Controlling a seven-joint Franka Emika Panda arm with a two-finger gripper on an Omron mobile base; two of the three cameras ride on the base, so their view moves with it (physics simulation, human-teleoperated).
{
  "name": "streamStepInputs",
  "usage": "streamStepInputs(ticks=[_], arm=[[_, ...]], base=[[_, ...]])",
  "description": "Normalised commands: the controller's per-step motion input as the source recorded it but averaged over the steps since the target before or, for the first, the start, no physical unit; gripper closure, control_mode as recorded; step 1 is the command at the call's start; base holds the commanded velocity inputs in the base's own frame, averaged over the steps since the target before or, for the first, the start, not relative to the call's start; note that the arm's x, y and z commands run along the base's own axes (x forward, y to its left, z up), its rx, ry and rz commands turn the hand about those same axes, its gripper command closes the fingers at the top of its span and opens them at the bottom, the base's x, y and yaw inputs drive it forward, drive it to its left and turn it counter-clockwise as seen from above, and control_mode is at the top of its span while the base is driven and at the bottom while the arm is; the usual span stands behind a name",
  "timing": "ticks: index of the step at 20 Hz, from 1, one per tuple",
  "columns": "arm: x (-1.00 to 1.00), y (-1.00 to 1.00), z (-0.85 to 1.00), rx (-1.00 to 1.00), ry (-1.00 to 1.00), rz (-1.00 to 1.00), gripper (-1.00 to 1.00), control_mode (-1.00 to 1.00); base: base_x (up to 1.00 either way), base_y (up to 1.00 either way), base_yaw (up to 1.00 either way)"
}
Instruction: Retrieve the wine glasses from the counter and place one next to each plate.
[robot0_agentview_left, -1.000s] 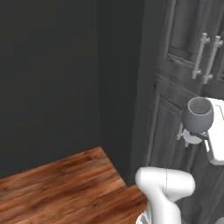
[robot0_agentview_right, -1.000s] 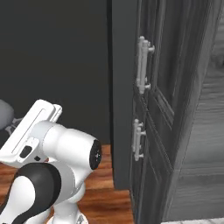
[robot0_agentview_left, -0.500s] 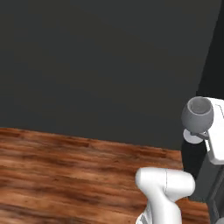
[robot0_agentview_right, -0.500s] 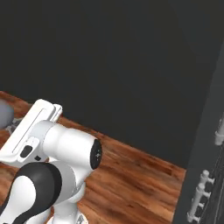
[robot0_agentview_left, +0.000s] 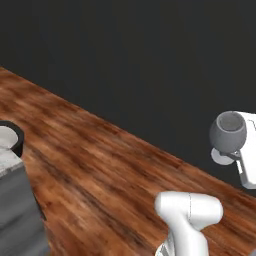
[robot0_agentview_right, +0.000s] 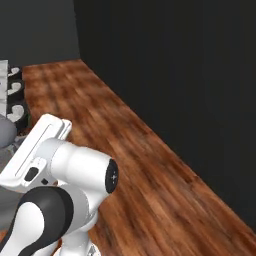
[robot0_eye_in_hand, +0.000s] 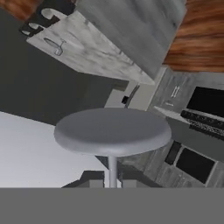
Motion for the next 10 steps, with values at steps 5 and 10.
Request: streamStepInputs(ticks=[5, 10], arm=[[0.0, 0.0, 0.0, 0.0, 0.0, 0.0, 1.0, 1.0], [0.0, 0.0, 0.0, 0.0, 0.0, 0.0, 1.0, 1.0]], base=[[0.9, -0.54, 0.64], [1.0, -0.48, 0.62]])
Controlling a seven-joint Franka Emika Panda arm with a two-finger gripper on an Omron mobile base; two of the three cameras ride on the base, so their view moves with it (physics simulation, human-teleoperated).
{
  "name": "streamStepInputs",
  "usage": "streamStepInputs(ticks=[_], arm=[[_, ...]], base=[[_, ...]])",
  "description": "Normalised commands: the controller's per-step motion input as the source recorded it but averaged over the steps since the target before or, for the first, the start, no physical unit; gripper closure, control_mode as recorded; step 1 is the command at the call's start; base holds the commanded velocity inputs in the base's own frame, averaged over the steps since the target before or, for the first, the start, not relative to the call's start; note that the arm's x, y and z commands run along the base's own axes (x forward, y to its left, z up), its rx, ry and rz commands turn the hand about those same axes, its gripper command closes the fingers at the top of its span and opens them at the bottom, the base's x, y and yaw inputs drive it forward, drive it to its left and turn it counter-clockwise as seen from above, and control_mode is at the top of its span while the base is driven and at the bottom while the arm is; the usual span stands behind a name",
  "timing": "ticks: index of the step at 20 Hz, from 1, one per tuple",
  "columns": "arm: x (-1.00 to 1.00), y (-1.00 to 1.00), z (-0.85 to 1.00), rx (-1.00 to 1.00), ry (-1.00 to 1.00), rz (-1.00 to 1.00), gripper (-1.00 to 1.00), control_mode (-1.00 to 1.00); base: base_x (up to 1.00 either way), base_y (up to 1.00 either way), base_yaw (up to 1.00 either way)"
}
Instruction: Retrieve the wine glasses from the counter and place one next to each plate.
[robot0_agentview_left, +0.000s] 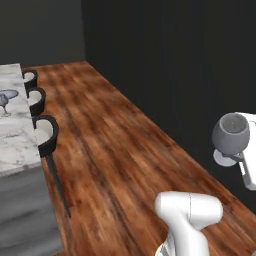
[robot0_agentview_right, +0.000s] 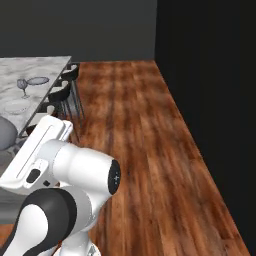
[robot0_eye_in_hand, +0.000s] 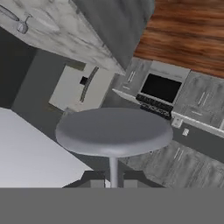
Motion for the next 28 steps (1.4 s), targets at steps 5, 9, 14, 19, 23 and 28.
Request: streamStepInputs(ticks=[5, 9, 14, 19, 23, 28], arm=[[0.0, 0.0, 0.0, 0.0, 0.0, 0.0, 1.0, 1.0], [0.0, 0.0, 0.0, 0.0, 0.0, 0.0, 1.0, 1.0], [0.0, 0.0, 0.0, 0.0, 0.0, 0.0, 1.0, 1.0], [0.0, 0.0, 0.0, 0.0, 0.0, 0.0, 1.0, 1.0], [0.0, 0.0, 0.0, 0.0, 0.0, 0.0, 1.0, 1.0], [0.0, 0.0, 0.0, 0.0, 0.0, 0.0, 1.0, 1.0]], base=[[1.0, -0.37, 0.56], [1.0, -0.36, 0.53], [1.0, -0.45, 0.52], [1.0, -0.71, 0.49], [1.0, -0.6, 0.59], [0.33, -0.14, 0.93]])
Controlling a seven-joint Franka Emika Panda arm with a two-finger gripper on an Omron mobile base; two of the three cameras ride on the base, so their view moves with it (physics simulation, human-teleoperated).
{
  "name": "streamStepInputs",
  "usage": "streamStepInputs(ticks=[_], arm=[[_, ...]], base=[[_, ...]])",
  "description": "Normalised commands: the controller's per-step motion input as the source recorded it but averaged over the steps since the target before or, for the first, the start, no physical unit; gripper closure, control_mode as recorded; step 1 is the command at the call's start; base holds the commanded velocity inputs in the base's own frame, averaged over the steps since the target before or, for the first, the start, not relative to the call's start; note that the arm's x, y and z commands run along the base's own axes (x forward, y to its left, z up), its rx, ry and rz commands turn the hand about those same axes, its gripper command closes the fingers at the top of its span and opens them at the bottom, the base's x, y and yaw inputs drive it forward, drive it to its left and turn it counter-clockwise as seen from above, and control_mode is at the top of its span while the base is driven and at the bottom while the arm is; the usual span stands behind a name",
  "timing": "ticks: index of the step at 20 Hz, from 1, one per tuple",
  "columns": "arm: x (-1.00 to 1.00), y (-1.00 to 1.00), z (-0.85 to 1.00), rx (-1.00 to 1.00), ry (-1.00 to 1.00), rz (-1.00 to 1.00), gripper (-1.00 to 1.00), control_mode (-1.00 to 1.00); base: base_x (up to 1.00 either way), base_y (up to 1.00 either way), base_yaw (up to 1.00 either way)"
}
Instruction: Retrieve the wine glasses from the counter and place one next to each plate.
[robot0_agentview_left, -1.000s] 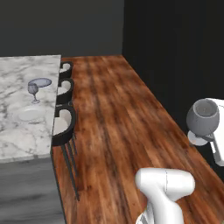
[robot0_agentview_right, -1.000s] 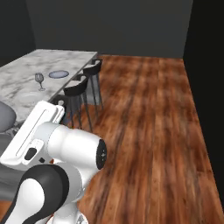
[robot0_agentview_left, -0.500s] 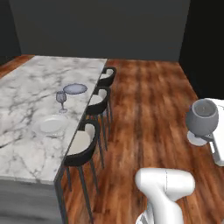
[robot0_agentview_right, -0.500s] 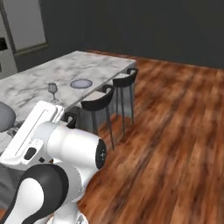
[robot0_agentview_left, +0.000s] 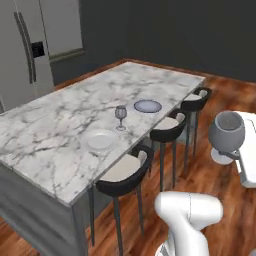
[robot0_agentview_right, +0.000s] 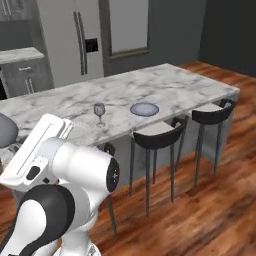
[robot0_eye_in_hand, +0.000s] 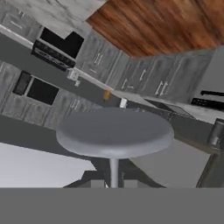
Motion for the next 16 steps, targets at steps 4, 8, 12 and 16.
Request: streamStepInputs(ticks=[4, 8, 12, 16], arm=[[0.0, 0.0, 0.0, 0.0, 0.0, 0.0, 1.0, 1.0], [0.0, 0.0, 0.0, 0.0, 0.0, 0.0, 1.0, 1.0], [0.0, 0.0, 0.0, 0.0, 0.0, 0.0, 1.0, 1.0], [0.0, 0.0, 0.0, 0.0, 0.0, 0.0, 1.0, 1.0]], base=[[-0.26, -0.35, 0.93], [-0.64, -0.59, 0.83], [-0.75, -0.87, 0.64], [-0.3, -1.0, 0.17]])
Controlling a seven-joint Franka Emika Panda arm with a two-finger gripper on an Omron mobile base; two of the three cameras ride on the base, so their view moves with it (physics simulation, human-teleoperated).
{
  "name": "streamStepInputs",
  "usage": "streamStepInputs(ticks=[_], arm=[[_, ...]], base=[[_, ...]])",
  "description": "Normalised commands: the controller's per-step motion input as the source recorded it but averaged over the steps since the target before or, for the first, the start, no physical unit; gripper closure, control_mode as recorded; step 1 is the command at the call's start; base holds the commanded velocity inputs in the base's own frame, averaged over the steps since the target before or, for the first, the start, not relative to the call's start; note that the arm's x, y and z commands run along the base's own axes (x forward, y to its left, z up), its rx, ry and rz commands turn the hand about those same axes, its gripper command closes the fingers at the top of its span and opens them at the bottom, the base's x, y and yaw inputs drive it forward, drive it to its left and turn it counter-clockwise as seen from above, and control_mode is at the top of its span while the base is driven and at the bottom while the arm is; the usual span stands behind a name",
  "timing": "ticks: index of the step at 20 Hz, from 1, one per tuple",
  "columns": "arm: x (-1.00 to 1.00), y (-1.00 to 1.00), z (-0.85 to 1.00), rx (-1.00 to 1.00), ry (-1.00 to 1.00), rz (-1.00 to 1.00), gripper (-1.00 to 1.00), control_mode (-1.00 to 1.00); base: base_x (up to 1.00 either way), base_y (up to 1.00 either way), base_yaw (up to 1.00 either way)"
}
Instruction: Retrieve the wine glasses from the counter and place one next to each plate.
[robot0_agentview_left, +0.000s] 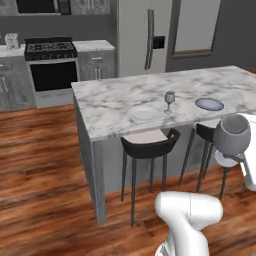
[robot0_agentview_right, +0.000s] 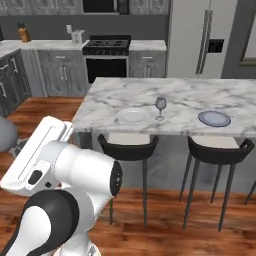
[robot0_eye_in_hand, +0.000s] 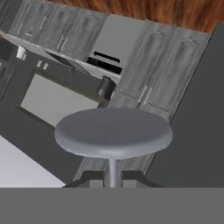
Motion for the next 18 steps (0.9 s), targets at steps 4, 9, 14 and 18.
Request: streamStepInputs(ticks=[4, 9, 14, 18], arm=[[0.0, 0.0, 0.0, 0.0, 0.0, 0.0, 1.0, 1.0], [0.0, 0.0, 0.0, 0.0, 0.0, 0.0, 1.0, 1.0], [0.0, 0.0, 0.0, 0.0, 0.0, 0.0, 1.0, 1.0], [0.0, 0.0, 0.0, 0.0, 0.0, 0.0, 1.0, 1.0]], base=[[-0.1, -1.0, 0.04], [-0.01, -1.0, 0.03], [0.22, -1.0, 0.08], [0.59, -1.0, 0.21]])
